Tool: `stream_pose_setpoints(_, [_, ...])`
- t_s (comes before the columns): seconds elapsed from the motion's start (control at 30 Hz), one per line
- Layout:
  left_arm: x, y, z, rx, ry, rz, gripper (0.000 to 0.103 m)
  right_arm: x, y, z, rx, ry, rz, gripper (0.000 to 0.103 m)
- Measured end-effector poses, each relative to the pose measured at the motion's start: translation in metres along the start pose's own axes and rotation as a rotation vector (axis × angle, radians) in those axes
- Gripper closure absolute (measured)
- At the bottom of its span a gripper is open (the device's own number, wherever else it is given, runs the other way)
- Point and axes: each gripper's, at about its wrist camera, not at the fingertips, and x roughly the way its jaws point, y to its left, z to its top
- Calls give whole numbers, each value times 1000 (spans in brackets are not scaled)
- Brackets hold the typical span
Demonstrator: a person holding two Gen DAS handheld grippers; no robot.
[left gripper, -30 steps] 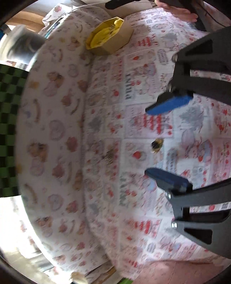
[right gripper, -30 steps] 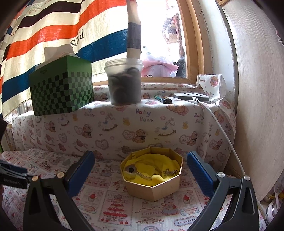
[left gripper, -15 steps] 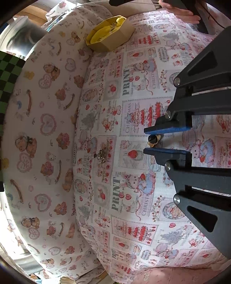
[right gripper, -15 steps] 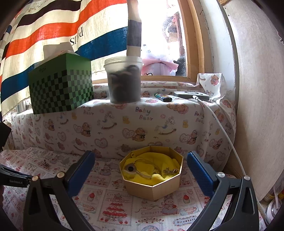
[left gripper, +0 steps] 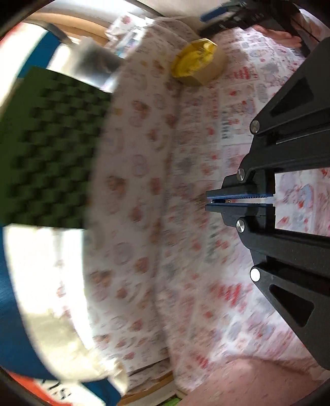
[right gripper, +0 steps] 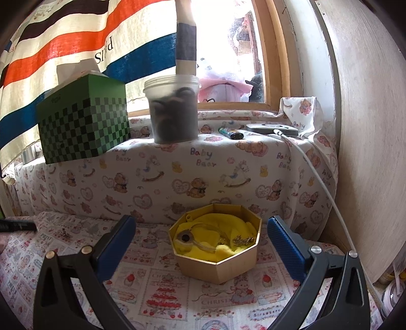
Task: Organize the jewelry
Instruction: 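Hold the black earring in the left tool while the right tool grasps a small silver earring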
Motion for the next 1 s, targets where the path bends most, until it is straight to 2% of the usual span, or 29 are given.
stream_pose_setpoints(0.1, [-13, 16, 11, -24, -95, 0, 101, -6, 19, 5, -51, 48, 111, 0])
stream_pose_setpoints(0.2, [-9, 33, 17, -76, -128, -15, 101, -6, 36, 10, -83, 110, 207, 0])
stream_pose_setpoints(0.3, [2, 38, 17, -87, -146, 10, 101, 16, 56, 20, -75, 293, 293, 0])
stream_pose_setpoints(0.37, [13, 37, 17, -69, -148, 41, 101, 35, 69, 26, -8, 401, 375, 0])
stream_pose_setpoints(0.43, [20, 38, 16, -62, -146, 52, 101, 52, 89, 32, -6, 459, 354, 0])
stream_pose_setpoints(0.5, [25, 39, 15, -73, -136, 61, 101, 66, 113, 35, -60, 497, 310, 0])
stream_pose_setpoints(0.57, [25, 46, 14, -115, -122, 39, 101, 78, 133, 34, -87, 516, 315, 3])
stream_pose_setpoints(0.63, [29, 55, 14, -166, -103, 20, 101, 93, 157, 29, -116, 562, 304, 15])
stream_pose_setpoints(0.77, [42, 72, 13, -226, -75, 53, 101, 111, 187, 18, -102, 608, 312, 30])
stream_pose_setpoints(0.87, [46, 82, 14, -259, -68, 53, 101, 121, 201, 12, -61, 613, 334, 46])
stream_pose_setpoints(0.93, [47, 86, 13, -273, -59, 51, 101, 127, 207, 10, -40, 610, 344, 62])
stream_pose_setpoints(1.0, [49, 89, 13, -286, -51, 41, 101, 133, 213, 8, -28, 613, 332, 68])
